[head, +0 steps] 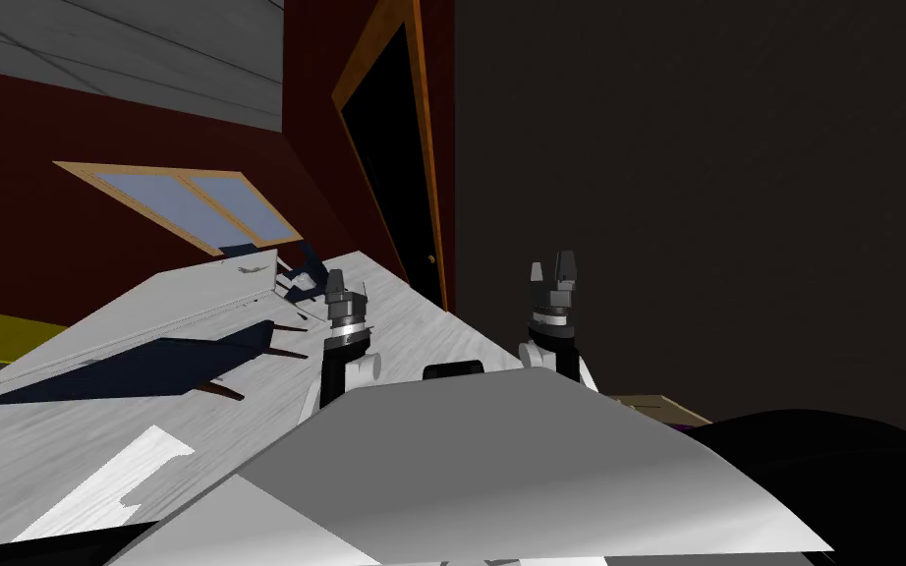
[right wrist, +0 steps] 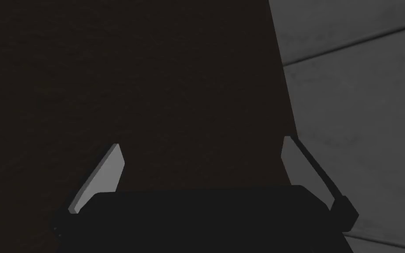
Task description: Push the door open
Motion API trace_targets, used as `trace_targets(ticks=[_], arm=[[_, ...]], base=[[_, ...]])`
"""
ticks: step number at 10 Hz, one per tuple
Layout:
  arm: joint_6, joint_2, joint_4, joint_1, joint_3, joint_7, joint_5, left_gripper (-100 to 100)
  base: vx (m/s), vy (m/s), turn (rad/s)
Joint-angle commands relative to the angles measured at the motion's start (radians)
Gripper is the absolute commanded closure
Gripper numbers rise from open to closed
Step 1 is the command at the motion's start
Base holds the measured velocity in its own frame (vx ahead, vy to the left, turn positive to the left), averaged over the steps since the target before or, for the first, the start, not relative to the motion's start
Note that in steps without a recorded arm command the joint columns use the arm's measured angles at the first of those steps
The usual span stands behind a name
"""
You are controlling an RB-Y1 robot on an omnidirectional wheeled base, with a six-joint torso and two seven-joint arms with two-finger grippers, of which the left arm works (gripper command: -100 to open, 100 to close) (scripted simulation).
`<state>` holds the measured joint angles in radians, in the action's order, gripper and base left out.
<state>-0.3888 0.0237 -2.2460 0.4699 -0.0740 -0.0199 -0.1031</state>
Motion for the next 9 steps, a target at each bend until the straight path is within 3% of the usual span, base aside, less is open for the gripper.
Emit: trace_targets(ticks=[1, 9], arm=[[-0.005, -0.014, 0.037, -0.013, 0.011, 0.001, 0.001, -100], [-0.027, -0.056, 0.196, -0.068, 0.061, 0.008, 0.005, -100]], base=[[0.1, 0.04, -0.091], [0.131, 0.09, -0.088]])
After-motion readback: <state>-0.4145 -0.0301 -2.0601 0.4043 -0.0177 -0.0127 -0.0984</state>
